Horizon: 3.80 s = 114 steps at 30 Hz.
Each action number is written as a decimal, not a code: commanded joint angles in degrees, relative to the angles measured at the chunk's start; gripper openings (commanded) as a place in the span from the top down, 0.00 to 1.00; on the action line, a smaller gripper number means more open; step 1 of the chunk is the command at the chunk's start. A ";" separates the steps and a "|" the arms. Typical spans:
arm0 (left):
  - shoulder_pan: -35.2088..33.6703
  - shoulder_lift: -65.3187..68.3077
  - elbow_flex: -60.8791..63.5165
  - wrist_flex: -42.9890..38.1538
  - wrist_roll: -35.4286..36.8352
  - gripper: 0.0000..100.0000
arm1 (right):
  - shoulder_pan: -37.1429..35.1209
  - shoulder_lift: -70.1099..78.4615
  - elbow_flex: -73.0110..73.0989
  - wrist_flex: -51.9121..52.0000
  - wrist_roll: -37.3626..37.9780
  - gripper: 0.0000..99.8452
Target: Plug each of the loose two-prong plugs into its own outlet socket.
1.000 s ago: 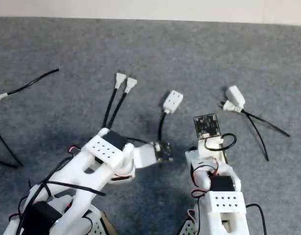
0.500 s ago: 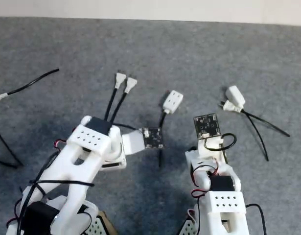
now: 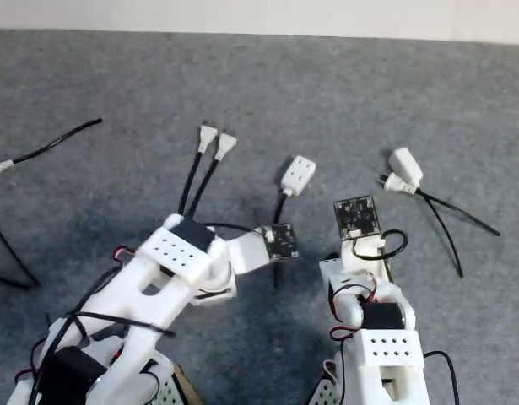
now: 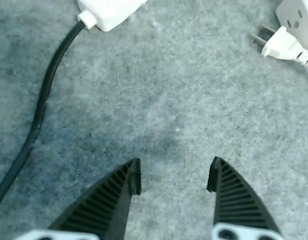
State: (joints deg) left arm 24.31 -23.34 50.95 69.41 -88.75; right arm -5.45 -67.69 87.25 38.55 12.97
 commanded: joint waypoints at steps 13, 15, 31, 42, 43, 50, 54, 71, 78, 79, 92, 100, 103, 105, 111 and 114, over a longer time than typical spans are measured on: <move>-4.62 -1.71 -11.47 -0.18 4.75 0.85 | -0.66 0.66 -0.31 -1.10 -0.44 0.78; -4.53 -1.71 -12.70 1.85 5.36 0.85 | -0.66 0.66 -0.31 -1.10 -0.44 0.78; -24.40 -1.19 -19.56 -14.59 71.38 0.86 | -0.48 0.92 -9.45 7.08 1.32 0.78; -32.66 -1.19 -1.54 -38.24 93.27 0.86 | 21.49 34.42 -52.79 7.60 20.57 0.78; -33.63 -1.19 -1.54 -39.03 93.27 0.86 | 22.37 39.25 -56.22 7.52 23.74 0.78; -35.56 -1.10 -1.10 -39.74 93.36 0.86 | 17.71 70.20 -71.16 7.78 42.55 0.78; -35.56 -1.10 -0.13 -39.82 93.27 0.86 | 17.27 81.45 -80.04 13.32 51.43 0.78; -35.21 -1.10 -0.13 -40.00 93.27 0.86 | 22.55 104.13 -102.99 22.55 57.67 0.98; -35.21 -1.10 -0.04 -40.00 93.27 0.86 | 19.74 93.76 -103.16 27.65 53.80 0.99; -35.21 -1.10 -0.04 -40.00 93.27 0.86 | 18.42 91.56 -103.08 29.49 52.66 0.99; -35.21 -1.01 0.04 -40.00 93.19 0.86 | 6.81 72.22 -103.08 41.45 45.80 0.99; -35.21 -1.01 0.04 -40.00 93.19 0.86 | 19.21 70.55 -101.41 37.49 49.76 0.99; -35.21 -1.01 0.04 -40.00 93.19 0.86 | 23.87 70.20 -97.80 37.58 52.22 0.99; -35.21 -1.01 0.13 -40.00 93.19 0.86 | 26.24 70.11 -97.01 37.49 53.19 0.99; -35.21 -1.01 0.13 -40.00 93.19 0.86 | 24.57 69.93 -96.92 37.58 50.55 0.99; -35.21 0.66 -0.22 -40.00 93.19 0.86 | 21.93 69.58 -97.71 37.49 48.88 0.99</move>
State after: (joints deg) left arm -10.68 -23.16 51.30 30.29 4.26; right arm 19.16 5.80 -9.27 76.79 63.60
